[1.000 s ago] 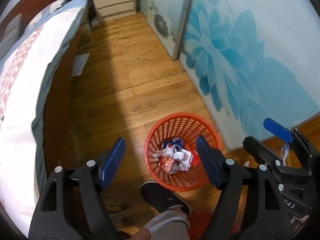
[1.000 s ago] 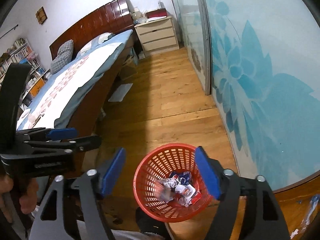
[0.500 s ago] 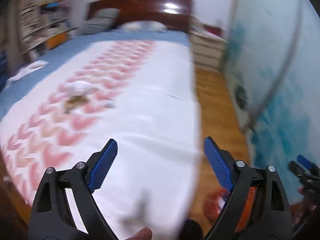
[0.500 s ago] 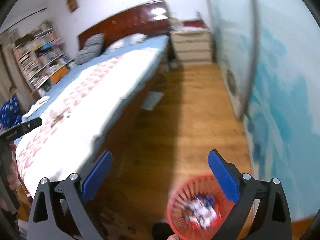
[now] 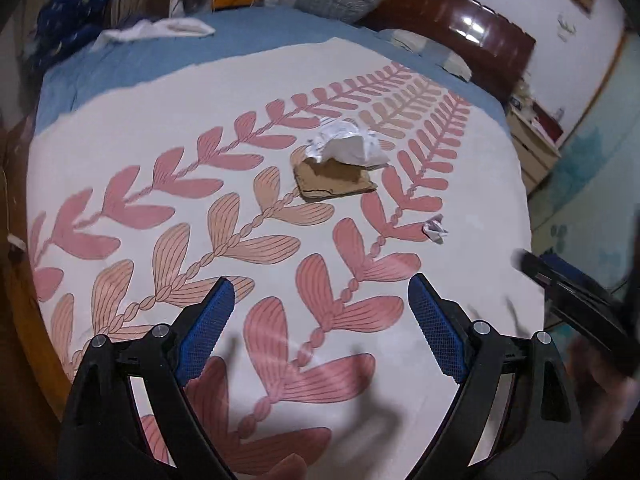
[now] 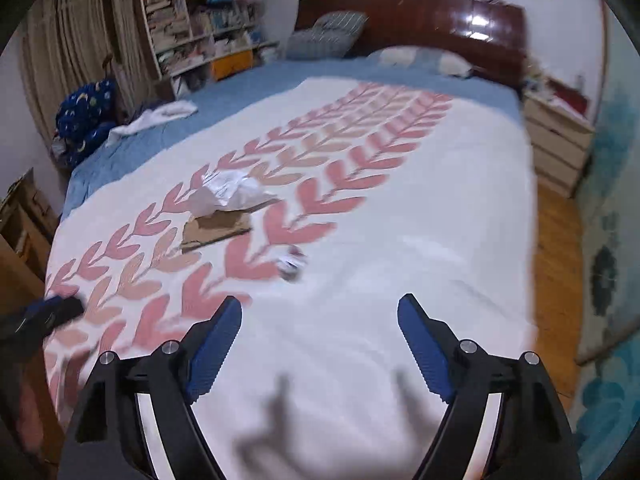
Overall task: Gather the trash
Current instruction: 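Move both tools back over the trash on the bed, then grasp crumpled silver foil with the right tool while the left tool grasps cardboard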
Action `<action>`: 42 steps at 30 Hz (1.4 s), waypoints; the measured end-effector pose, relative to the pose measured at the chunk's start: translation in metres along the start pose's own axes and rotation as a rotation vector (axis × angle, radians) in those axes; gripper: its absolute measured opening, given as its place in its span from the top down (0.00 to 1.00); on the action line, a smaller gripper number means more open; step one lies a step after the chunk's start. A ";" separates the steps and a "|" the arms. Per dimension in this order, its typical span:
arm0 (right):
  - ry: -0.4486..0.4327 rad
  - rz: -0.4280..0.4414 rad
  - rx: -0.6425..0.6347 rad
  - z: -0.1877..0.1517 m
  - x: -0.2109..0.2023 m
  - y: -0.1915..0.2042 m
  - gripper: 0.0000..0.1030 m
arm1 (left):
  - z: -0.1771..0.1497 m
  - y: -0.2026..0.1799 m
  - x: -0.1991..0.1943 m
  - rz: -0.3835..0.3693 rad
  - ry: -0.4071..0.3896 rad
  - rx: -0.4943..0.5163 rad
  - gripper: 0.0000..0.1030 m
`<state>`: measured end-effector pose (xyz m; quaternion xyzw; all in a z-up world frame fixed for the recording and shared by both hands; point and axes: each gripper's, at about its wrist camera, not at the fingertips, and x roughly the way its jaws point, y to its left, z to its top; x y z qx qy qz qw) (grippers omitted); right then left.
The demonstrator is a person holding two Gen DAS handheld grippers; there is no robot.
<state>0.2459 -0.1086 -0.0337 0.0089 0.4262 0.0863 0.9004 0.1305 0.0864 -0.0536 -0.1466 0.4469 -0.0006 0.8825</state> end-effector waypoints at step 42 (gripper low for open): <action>0.081 0.297 0.278 0.027 0.078 -0.028 0.75 | 0.078 0.002 0.175 -0.023 0.072 -0.129 0.73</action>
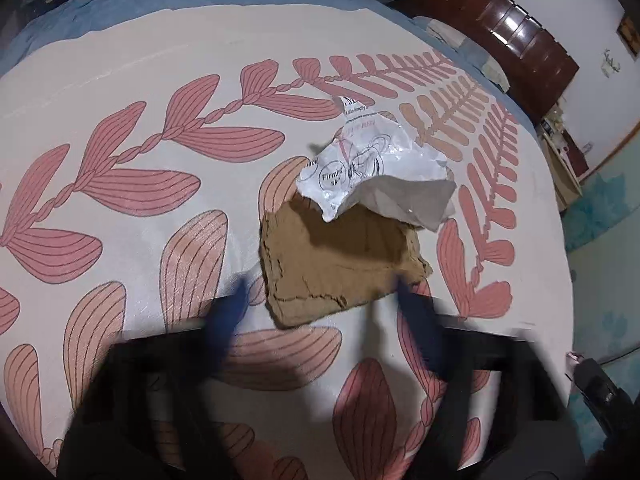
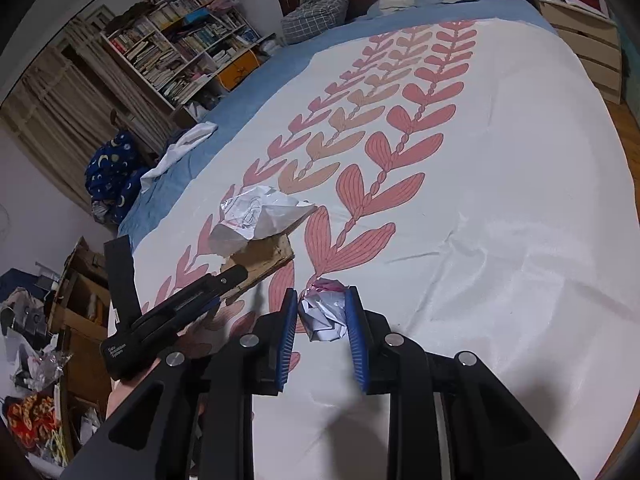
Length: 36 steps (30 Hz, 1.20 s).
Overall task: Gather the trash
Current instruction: 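Grasp crumpled silver foil with the right tool while the left tool grasps cardboard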
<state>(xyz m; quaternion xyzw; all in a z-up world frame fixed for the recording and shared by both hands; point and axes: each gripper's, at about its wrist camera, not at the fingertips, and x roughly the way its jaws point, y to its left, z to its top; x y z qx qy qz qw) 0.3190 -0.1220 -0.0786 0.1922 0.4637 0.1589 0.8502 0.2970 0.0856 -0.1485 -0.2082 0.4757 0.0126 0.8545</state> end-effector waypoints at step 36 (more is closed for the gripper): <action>-0.028 -0.007 0.032 -0.012 -0.039 -0.015 0.75 | -0.025 -0.025 -0.041 0.040 -0.070 0.117 0.24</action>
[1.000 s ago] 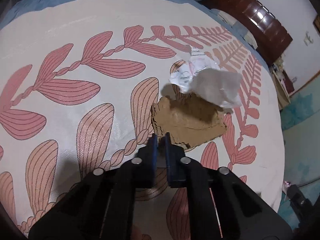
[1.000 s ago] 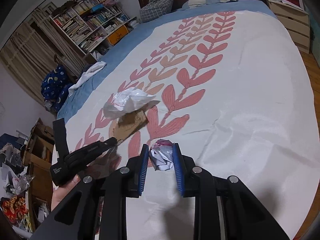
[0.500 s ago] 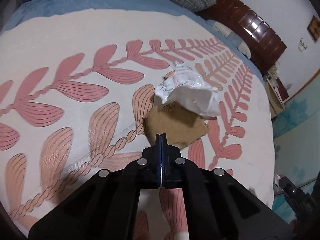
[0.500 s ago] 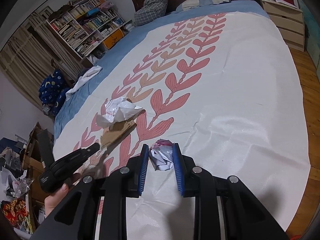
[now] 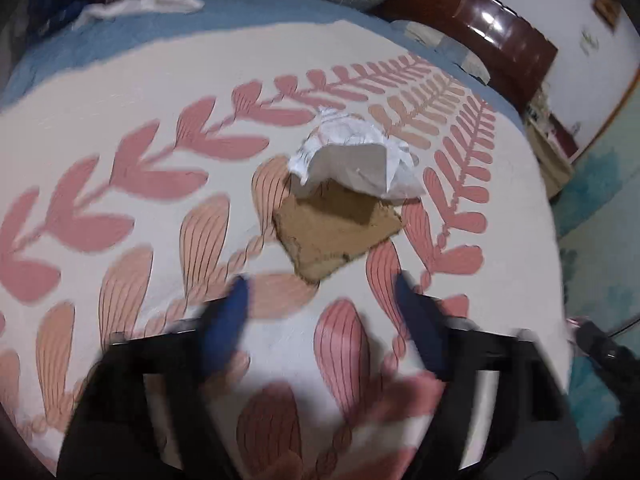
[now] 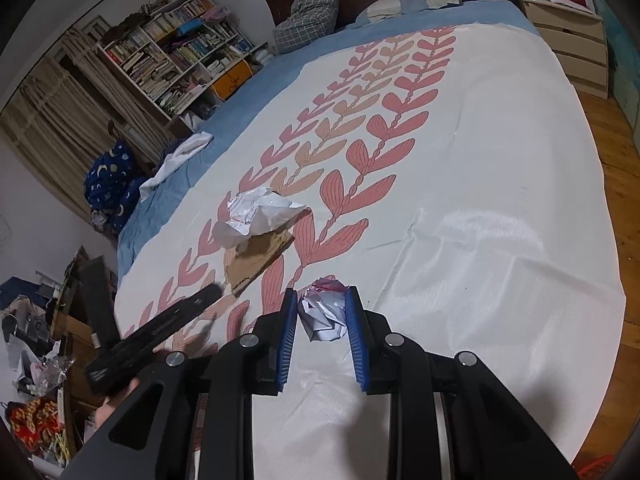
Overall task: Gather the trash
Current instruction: 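Grasp crumpled silver foil with the right tool while the left tool grasps cardboard, then carry foil and cardboard to the red wastebasket and open both tools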
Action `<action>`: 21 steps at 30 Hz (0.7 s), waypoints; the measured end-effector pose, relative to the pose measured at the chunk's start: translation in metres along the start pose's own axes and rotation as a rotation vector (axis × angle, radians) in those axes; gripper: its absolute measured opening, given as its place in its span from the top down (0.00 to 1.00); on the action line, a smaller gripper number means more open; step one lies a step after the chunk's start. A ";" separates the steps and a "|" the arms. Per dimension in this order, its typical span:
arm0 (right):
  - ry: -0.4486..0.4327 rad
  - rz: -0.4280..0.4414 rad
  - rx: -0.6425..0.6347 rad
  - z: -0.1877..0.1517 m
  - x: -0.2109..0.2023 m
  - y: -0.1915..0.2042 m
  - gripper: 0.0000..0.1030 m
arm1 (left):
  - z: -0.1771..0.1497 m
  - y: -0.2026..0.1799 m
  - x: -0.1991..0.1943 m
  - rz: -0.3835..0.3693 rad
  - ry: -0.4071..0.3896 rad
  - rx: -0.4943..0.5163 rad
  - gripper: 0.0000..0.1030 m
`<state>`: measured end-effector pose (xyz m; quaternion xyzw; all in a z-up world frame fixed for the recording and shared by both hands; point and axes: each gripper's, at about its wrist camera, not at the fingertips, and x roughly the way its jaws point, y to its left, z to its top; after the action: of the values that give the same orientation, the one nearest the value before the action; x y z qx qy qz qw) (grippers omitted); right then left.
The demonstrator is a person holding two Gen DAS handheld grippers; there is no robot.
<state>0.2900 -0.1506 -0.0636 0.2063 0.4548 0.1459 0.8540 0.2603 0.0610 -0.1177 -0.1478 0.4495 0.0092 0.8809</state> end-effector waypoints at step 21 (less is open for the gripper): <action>0.057 -0.009 0.034 0.017 0.034 -0.017 0.75 | 0.026 -0.033 0.076 0.039 0.167 0.346 0.06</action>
<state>0.3240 -0.1543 -0.0873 0.2142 0.4824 0.1401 0.8378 0.3313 0.0273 -0.1556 0.0141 0.5186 -0.0634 0.8526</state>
